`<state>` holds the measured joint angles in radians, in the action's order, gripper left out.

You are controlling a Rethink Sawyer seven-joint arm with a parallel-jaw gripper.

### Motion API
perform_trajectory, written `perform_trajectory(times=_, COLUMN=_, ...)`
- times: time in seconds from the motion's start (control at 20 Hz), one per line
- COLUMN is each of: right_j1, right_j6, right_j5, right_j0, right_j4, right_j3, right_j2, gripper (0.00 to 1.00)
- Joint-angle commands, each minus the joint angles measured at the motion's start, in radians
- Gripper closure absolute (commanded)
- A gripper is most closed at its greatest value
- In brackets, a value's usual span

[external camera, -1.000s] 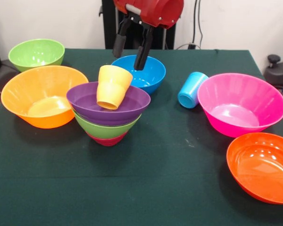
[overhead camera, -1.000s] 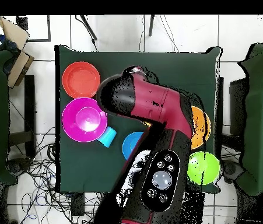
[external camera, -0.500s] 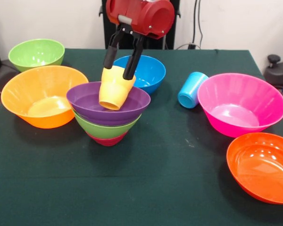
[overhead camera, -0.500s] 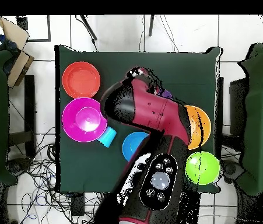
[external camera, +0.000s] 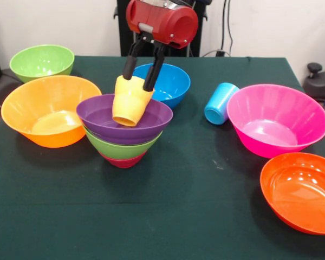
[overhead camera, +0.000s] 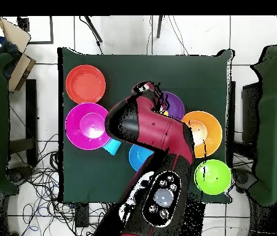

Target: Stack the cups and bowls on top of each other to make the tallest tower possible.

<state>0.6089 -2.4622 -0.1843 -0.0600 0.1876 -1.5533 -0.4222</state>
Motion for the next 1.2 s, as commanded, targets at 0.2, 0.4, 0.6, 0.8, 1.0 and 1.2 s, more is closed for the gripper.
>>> perform_trajectory(times=0.2, right_j1=-0.026, right_j6=-0.165, right_j5=-0.089, right_j0=-0.046, right_j4=0.049, right_j3=-0.100, right_j2=0.048, gripper=0.00)
perform_trajectory(times=0.4, right_j1=-0.028, right_j6=-0.172, right_j5=-0.025, right_j0=-0.049, right_j4=0.054, right_j3=-0.137, right_j2=0.051, gripper=0.00)
perform_trajectory(times=0.6, right_j1=-0.034, right_j6=-0.166, right_j5=0.089, right_j0=-0.017, right_j4=0.036, right_j3=-0.199, right_j2=0.096, gripper=0.00)
perform_trajectory(times=0.8, right_j1=-0.028, right_j6=-0.142, right_j5=0.128, right_j0=-0.001, right_j4=0.012, right_j3=-0.234, right_j2=0.112, gripper=0.00)
perform_trajectory(times=1.0, right_j1=-0.025, right_j6=-0.121, right_j5=0.118, right_j0=-0.009, right_j4=0.013, right_j3=-0.250, right_j2=0.112, gripper=0.00)
perform_trajectory(times=1.2, right_j1=-0.012, right_j6=-0.132, right_j5=0.107, right_j0=-0.018, right_j4=0.031, right_j3=-0.283, right_j2=0.125, gripper=0.00)
